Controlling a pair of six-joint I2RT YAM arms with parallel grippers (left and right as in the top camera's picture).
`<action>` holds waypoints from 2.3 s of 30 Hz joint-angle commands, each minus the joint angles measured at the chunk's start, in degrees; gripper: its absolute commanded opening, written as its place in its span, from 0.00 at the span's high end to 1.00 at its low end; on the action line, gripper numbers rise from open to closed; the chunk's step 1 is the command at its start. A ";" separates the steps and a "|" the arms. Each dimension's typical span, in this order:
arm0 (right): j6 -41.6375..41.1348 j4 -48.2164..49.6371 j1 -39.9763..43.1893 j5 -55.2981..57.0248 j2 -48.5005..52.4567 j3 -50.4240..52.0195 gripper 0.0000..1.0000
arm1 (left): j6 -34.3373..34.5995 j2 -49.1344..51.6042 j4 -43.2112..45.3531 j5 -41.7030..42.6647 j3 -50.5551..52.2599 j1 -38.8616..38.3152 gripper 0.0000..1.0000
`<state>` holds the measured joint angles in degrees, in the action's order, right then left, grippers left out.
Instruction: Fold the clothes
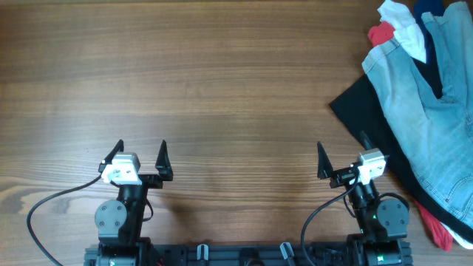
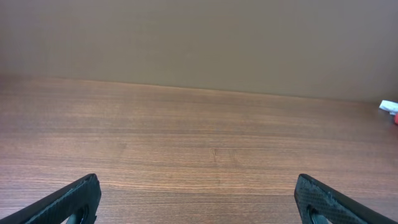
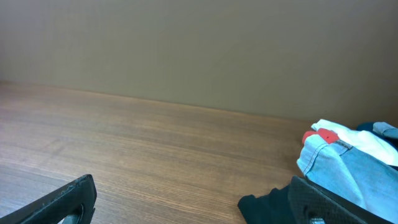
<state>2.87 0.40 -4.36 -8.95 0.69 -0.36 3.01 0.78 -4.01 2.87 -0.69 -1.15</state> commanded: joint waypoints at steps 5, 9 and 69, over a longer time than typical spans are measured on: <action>-0.68 0.20 -0.28 0.31 -0.42 0.07 0.00 | -1.07 -0.61 -0.09 0.72 0.37 -0.35 0.00; -0.68 0.20 -0.28 0.31 -0.44 0.07 0.00 | -1.09 -0.61 -0.09 0.72 0.37 -0.35 0.00; -11.91 -13.79 -0.28 0.09 27.80 -27.82 0.00 | 8.15 16.20 -7.80 5.88 -17.49 -0.35 0.00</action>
<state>-7.97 -10.33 -4.36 -8.95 22.57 -21.34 10.44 11.46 -9.78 6.98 -11.29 -1.15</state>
